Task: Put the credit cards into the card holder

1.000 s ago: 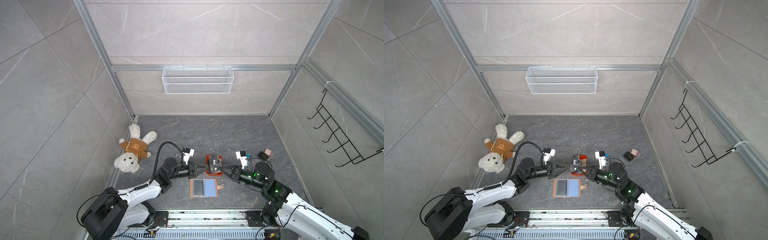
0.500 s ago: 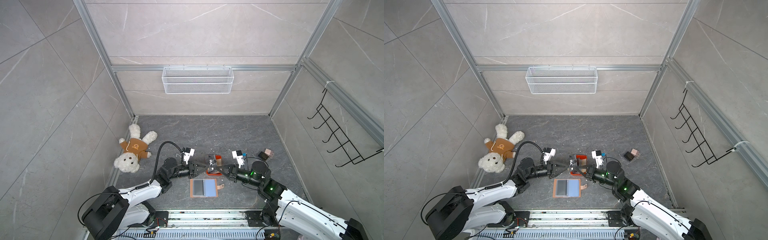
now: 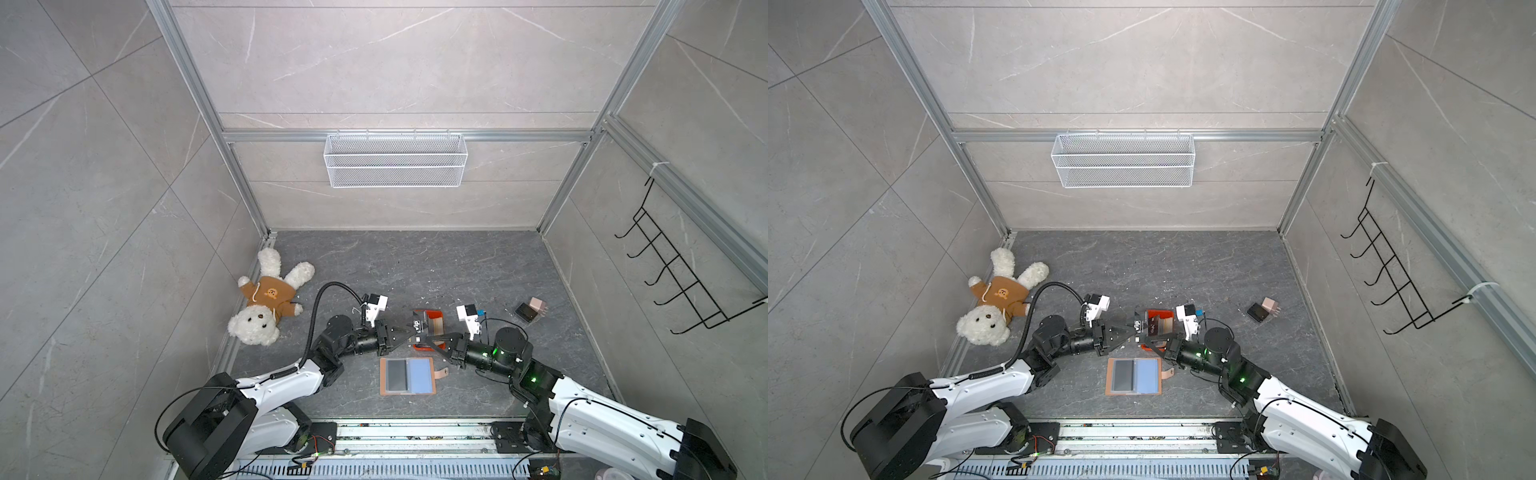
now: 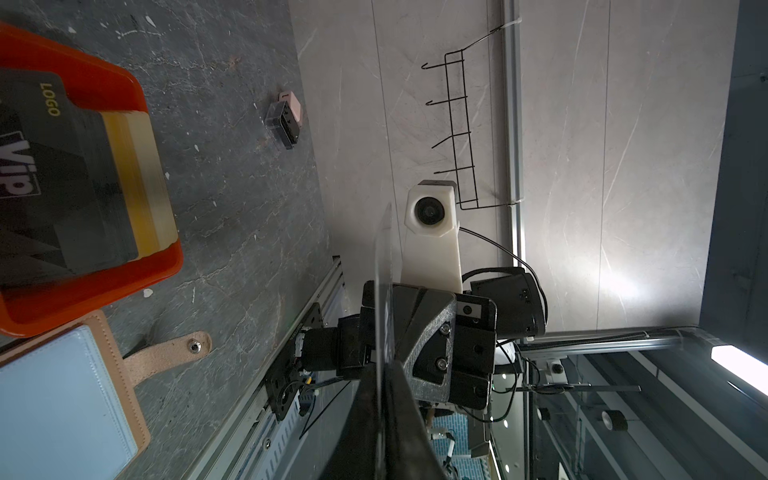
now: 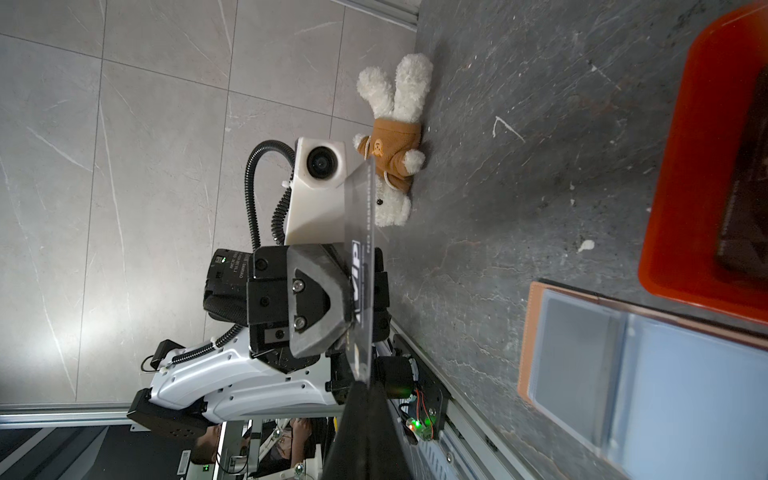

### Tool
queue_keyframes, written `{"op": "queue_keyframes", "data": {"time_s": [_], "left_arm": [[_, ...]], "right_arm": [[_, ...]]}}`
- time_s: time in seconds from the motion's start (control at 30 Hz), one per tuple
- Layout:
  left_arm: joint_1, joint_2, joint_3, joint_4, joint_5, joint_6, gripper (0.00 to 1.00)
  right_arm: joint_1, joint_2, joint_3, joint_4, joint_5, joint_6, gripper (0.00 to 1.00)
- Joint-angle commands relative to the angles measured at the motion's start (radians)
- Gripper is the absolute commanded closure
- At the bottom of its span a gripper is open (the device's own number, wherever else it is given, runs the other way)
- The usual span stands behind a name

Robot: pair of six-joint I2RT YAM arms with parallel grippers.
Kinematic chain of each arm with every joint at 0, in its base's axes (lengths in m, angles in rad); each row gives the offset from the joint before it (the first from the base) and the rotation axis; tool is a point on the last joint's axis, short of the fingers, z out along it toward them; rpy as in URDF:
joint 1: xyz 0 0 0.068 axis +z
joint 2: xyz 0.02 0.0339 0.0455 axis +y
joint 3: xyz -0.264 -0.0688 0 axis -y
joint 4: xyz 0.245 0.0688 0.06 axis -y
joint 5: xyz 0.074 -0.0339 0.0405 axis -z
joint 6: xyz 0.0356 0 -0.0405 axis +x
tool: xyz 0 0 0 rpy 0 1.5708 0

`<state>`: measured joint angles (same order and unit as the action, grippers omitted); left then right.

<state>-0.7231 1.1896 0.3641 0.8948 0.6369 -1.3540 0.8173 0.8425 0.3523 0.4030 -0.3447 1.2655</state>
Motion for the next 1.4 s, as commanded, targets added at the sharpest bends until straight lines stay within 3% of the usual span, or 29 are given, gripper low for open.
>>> {"op": "queue_keyframes", "data": {"time_s": [0.0, 0.17, 0.37, 0.47, 0.73, 1.07, 1.37], "left_arm": [[0.006, -0.037, 0.013, 0.041, -0.013, 0.006, 0.93], [0.01, -0.065, -0.012, -0.01, -0.014, 0.031, 0.98], [0.007, -0.16, -0.033, -0.294, -0.02, 0.146, 1.0], [0.005, -0.232, -0.049, -0.431, -0.038, 0.191, 1.0], [-0.075, -0.341, -0.116, -0.572, -0.201, 0.222, 1.0], [-0.248, -0.227, -0.108, -0.594, -0.416, 0.251, 1.0], [-0.297, -0.148, -0.088, -0.585, -0.495, 0.274, 1.0]], "right_arm": [[0.022, 0.009, -0.016, 0.035, 0.022, 0.011, 1.0], [0.044, -0.004, -0.007, -0.042, 0.066, -0.013, 1.0], [0.091, -0.059, 0.1, -0.46, 0.218, -0.136, 0.89], [0.098, -0.063, 0.125, -0.572, 0.256, -0.169, 0.87], [0.127, 0.012, 0.21, -0.803, 0.354, -0.261, 0.87], [0.191, 0.174, 0.23, -0.813, 0.385, -0.302, 0.86], [0.222, 0.322, 0.219, -0.733, 0.388, -0.282, 0.85]]}}
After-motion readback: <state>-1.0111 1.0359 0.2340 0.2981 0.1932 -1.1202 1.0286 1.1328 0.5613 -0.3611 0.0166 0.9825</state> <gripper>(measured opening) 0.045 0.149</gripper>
